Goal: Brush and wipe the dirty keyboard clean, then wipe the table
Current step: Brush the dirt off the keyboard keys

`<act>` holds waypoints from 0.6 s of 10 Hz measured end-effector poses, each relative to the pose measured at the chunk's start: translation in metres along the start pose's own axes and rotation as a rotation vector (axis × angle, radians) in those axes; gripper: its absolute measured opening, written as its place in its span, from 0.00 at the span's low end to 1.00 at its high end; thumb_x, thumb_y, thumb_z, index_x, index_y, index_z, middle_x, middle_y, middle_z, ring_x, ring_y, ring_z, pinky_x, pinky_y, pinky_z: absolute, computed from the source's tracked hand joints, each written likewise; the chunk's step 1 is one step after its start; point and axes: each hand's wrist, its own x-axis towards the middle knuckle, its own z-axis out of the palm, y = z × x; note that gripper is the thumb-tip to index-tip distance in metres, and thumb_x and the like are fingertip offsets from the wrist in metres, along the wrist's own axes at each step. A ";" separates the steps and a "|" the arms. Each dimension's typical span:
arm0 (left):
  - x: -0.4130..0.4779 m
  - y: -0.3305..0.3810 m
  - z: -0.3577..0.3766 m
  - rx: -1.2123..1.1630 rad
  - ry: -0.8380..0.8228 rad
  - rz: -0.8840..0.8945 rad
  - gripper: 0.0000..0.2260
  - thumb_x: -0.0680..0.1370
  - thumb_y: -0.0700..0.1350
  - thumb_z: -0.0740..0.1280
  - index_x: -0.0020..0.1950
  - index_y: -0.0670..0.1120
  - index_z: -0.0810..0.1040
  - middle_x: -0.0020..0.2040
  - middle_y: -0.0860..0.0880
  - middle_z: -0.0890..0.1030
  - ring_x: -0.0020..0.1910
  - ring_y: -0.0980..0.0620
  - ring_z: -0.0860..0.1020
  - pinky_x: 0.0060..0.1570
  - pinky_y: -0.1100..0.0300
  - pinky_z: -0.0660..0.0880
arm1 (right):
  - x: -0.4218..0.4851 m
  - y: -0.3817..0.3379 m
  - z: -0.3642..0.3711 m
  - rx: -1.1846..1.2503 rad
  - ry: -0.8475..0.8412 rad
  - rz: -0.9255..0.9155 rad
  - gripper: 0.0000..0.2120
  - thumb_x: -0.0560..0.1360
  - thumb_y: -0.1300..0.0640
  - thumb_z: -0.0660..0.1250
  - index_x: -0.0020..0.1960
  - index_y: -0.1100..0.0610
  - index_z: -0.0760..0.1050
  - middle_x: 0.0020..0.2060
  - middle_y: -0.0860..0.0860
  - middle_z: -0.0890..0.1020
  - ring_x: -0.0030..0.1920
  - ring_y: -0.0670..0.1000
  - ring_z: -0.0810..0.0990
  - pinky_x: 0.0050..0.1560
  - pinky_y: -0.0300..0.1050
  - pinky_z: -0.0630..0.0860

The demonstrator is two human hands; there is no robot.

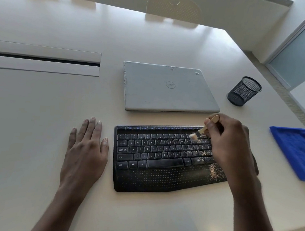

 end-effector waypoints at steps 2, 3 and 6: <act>0.001 0.000 0.000 0.003 -0.004 0.005 0.29 0.83 0.54 0.50 0.83 0.42 0.64 0.83 0.43 0.62 0.84 0.48 0.57 0.83 0.45 0.51 | -0.002 -0.001 0.015 0.015 -0.099 0.023 0.11 0.83 0.53 0.66 0.45 0.56 0.82 0.34 0.48 0.82 0.34 0.45 0.80 0.27 0.29 0.69; 0.001 0.000 0.001 0.008 -0.001 0.003 0.29 0.83 0.54 0.50 0.83 0.42 0.64 0.83 0.43 0.62 0.84 0.48 0.57 0.83 0.45 0.51 | -0.002 0.000 0.011 -0.014 -0.083 0.030 0.13 0.83 0.53 0.65 0.44 0.58 0.81 0.34 0.49 0.81 0.32 0.44 0.78 0.26 0.29 0.69; 0.000 0.000 0.000 0.001 0.003 0.002 0.29 0.83 0.54 0.50 0.83 0.42 0.64 0.83 0.43 0.62 0.84 0.48 0.57 0.83 0.46 0.51 | -0.003 -0.002 0.013 -0.020 -0.110 0.026 0.13 0.83 0.54 0.66 0.43 0.56 0.81 0.32 0.48 0.80 0.30 0.45 0.76 0.28 0.30 0.70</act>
